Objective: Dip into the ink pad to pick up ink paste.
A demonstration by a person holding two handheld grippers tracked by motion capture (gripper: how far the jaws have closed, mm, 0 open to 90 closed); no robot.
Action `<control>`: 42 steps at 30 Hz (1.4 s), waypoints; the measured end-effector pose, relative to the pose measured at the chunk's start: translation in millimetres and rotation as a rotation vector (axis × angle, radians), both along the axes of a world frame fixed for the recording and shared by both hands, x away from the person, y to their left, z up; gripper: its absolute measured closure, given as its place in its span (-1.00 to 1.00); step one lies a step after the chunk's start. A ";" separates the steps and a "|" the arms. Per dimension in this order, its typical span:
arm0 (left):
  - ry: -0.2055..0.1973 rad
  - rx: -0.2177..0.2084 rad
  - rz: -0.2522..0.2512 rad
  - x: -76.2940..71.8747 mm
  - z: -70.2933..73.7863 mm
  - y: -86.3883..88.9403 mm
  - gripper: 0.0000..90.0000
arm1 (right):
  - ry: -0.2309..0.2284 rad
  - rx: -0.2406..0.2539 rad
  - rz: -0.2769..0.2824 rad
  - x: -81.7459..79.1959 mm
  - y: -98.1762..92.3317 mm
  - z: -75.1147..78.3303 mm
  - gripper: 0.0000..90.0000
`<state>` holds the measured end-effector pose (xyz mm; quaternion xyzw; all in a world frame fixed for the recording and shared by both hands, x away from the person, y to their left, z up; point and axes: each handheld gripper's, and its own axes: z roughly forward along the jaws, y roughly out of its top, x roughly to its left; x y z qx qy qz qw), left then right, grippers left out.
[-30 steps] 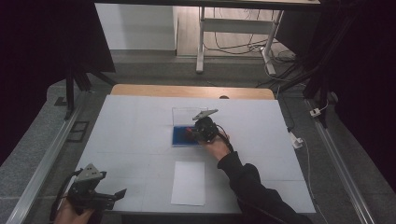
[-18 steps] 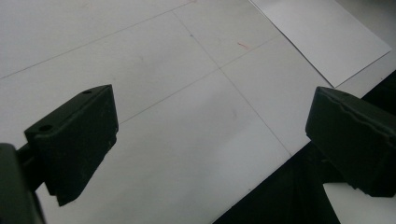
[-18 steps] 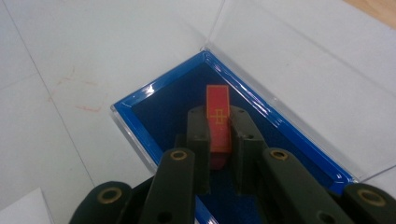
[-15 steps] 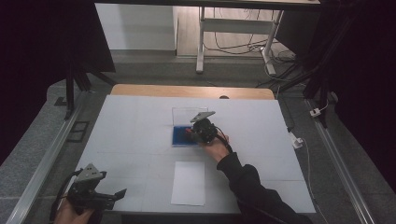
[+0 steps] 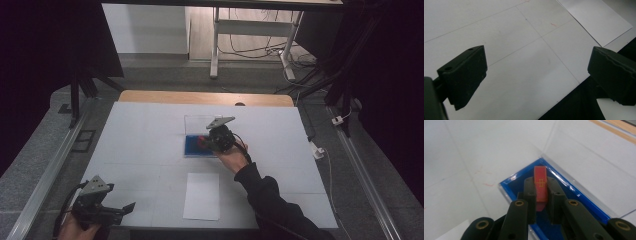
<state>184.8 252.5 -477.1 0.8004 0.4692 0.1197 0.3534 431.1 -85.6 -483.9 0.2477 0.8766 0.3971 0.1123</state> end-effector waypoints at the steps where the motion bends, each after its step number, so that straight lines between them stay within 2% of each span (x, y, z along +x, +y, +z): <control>1: 0.000 -0.001 -0.001 0.0 0.0 -0.1 -0.93 | -0.002 -0.006 0.008 -1.9 -0.5 2.0 0.78; 4: 0.000 0.001 -0.001 0.0 0.0 -0.1 -0.93 | -0.008 -0.010 0.023 -7.3 -1.8 6.9 0.78; 11: 0.000 0.002 -0.002 0.1 0.0 -0.2 -0.93 | 0.020 0.029 0.029 -17.9 -9.3 14.4 0.78; 24: -0.002 -0.009 0.000 -0.5 0.3 0.7 -0.93 | 0.037 0.059 0.051 -38.1 -22.6 26.1 0.78; 29: -0.003 -0.010 0.000 -0.6 0.3 0.8 -0.93 | 0.052 0.065 0.050 -45.6 -27.9 29.0 0.78; 42: -0.005 -0.010 -0.002 -1.1 0.6 0.4 -0.93 | 0.054 0.072 0.082 -66.7 -37.6 35.6 0.78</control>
